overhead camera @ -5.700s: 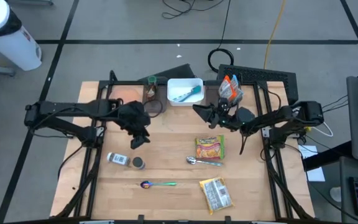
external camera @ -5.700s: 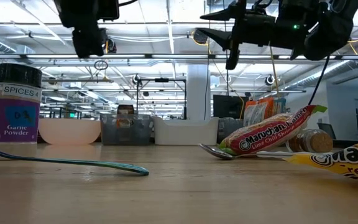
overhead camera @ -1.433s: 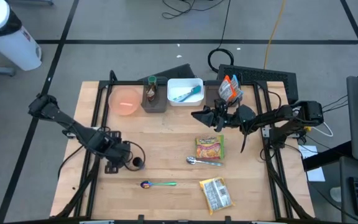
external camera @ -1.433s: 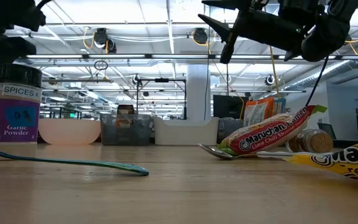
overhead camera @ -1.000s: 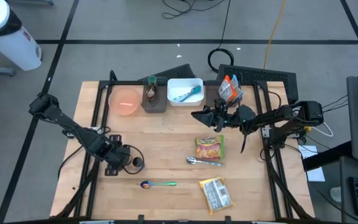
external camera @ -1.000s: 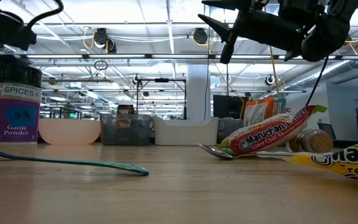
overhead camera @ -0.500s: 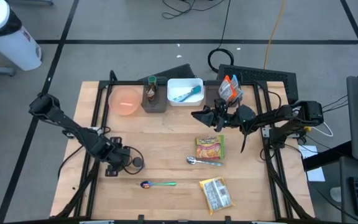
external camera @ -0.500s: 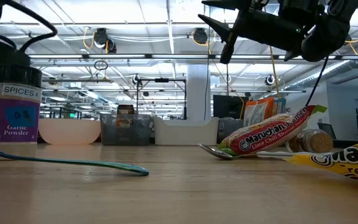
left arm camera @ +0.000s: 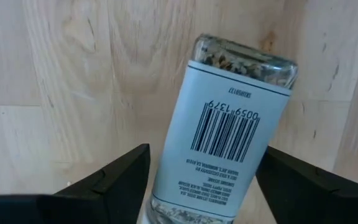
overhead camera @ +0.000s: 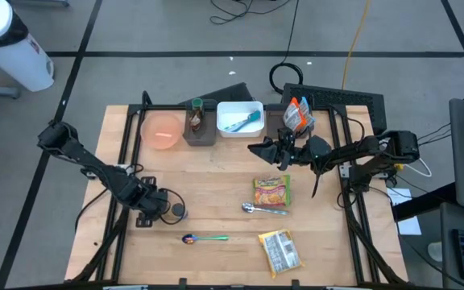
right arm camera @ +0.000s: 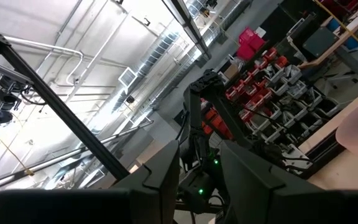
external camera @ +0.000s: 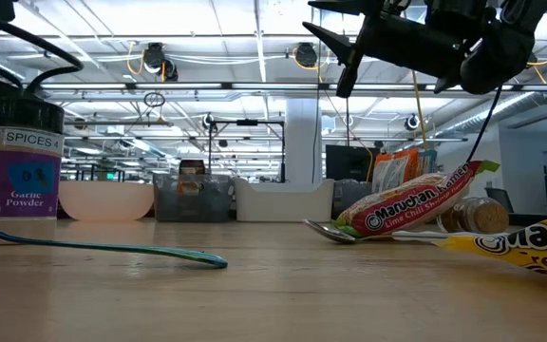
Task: Pick & Place Food Item
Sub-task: Put the white seasoning bottle into the left black bin
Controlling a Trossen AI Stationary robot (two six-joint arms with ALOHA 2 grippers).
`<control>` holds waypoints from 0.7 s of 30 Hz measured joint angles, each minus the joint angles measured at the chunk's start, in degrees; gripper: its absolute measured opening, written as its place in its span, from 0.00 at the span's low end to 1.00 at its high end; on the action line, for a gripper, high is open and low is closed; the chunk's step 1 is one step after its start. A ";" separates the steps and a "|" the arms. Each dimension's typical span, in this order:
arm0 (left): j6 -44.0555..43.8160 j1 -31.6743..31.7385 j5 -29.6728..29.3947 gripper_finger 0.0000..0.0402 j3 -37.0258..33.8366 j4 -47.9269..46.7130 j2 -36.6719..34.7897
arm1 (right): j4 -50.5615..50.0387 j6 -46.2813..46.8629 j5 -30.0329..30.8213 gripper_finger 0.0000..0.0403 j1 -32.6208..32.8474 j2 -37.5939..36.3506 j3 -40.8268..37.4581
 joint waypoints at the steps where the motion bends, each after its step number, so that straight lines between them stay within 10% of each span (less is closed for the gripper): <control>1: -0.21 0.00 0.00 0.63 0.00 0.00 0.00 | 0.00 0.00 0.00 0.28 0.00 0.00 0.00; 21: -4.07 6.39 4.90 0.52 3.98 -8.50 0.07 | 0.00 0.20 0.00 0.28 0.00 0.00 0.00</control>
